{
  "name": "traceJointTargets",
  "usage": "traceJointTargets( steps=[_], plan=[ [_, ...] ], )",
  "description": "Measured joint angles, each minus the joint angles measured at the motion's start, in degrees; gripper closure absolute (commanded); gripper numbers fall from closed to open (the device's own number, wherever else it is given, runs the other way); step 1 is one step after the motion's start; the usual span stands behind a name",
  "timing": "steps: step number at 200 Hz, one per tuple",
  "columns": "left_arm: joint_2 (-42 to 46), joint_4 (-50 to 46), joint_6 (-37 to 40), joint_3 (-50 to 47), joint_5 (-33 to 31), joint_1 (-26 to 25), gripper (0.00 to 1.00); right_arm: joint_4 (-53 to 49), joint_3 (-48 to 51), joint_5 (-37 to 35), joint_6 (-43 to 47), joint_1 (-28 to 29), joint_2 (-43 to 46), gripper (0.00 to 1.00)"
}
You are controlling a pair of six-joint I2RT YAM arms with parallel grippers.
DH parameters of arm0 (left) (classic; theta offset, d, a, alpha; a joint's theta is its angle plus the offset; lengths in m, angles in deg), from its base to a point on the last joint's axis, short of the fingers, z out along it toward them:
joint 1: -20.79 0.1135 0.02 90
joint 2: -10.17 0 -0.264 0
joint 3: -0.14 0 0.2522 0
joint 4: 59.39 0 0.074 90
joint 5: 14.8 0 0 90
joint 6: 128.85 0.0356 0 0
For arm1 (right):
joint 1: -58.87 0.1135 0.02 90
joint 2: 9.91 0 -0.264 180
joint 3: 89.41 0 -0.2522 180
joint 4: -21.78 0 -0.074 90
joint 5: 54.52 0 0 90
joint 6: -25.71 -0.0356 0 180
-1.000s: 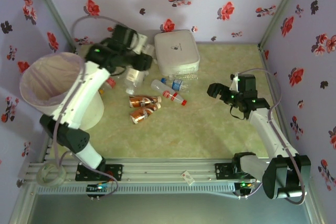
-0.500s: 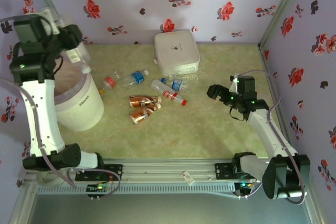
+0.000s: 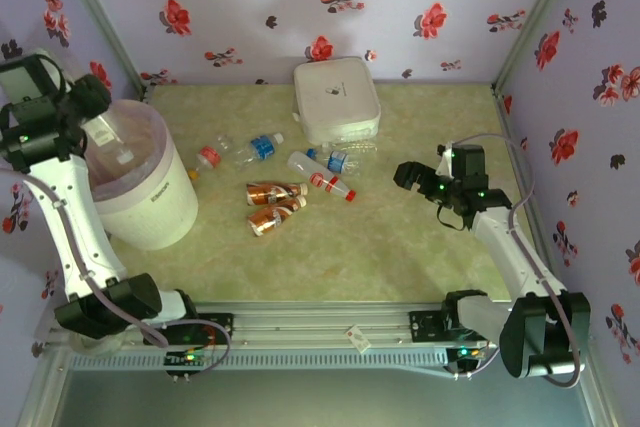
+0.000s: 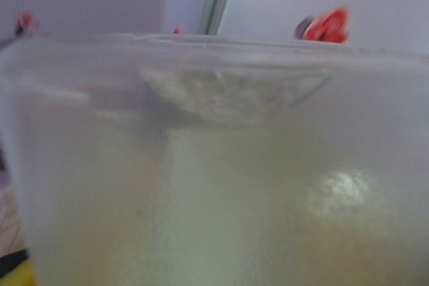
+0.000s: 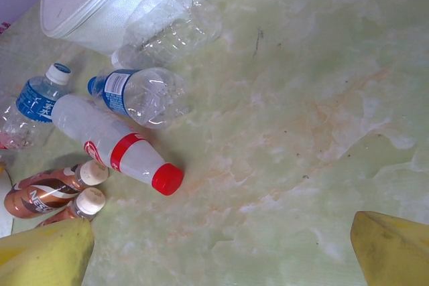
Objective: Put the plastic bottles in the bin
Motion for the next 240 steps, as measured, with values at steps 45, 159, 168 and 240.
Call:
traceJointTargets(
  steps=[45, 159, 168, 240],
  plan=[
    [-0.3, -0.7, 2.6, -12.9, -2.8, -0.9, 1.00, 0.0, 0.0, 0.0, 0.7, 0.0, -0.7, 0.01],
    [-4.6, 5.2, 3.4, -28.9, -5.4, -2.5, 1.00, 0.0, 0.0, 0.0, 1.5, 0.0, -1.0, 0.01],
    [-5.7, 5.3, 3.4, -29.0, -5.4, -2.5, 1.00, 0.0, 0.0, 0.0, 1.5, 0.0, -1.0, 0.01],
    [-10.4, 5.7, 3.8, -28.8, -5.3, -2.5, 1.00, 1.3, 0.3, 0.0, 1.5, -0.2, -1.6, 0.01]
  ],
)
